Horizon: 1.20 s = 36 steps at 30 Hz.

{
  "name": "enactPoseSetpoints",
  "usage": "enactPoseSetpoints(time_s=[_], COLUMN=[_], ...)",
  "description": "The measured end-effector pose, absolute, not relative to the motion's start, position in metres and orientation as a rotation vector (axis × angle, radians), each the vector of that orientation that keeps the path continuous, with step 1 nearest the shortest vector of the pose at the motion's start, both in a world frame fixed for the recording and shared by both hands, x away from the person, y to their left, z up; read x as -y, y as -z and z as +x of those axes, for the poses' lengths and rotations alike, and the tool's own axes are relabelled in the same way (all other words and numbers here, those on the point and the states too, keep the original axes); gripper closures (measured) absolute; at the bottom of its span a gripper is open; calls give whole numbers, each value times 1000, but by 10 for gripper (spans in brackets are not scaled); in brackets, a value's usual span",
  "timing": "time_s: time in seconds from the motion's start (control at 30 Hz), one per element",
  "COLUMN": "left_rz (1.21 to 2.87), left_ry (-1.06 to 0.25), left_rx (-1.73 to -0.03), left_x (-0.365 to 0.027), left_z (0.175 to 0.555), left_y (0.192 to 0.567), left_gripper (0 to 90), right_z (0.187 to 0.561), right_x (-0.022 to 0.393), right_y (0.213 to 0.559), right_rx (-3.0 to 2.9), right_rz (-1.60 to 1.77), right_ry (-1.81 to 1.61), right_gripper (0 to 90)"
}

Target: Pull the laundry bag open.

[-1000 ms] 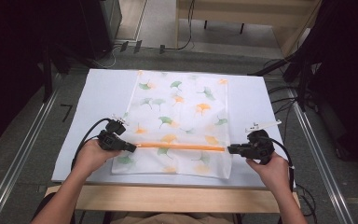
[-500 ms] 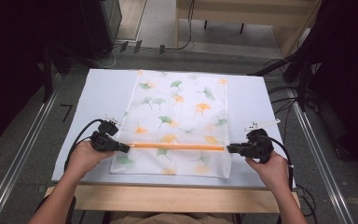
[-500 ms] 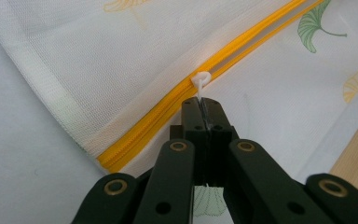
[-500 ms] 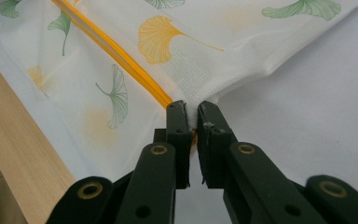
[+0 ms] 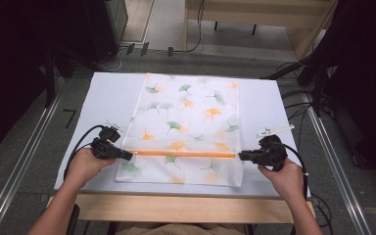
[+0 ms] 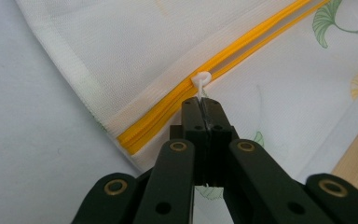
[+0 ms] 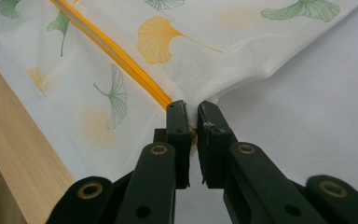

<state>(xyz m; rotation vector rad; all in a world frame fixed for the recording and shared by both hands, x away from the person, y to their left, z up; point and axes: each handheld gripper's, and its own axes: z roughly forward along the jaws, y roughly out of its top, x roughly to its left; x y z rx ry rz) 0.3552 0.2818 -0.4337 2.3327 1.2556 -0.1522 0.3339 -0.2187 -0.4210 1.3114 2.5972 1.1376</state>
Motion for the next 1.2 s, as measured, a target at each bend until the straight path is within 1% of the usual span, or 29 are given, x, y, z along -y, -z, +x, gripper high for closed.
enactPoseSetpoints(time_s=[0.77,1.2], left_rz=[2295,2280], left_ry=[147,170], left_rx=[-1312,-1311], left_x=[-309,-310], left_z=[351,348], left_y=[432,433], left_gripper=[900,900], right_z=[335,340], right_x=[219,223], right_y=[422,428], right_rx=[-2599,-2598], right_rz=[1323,1368], right_ry=[-1126,-1093], right_gripper=[855,851])
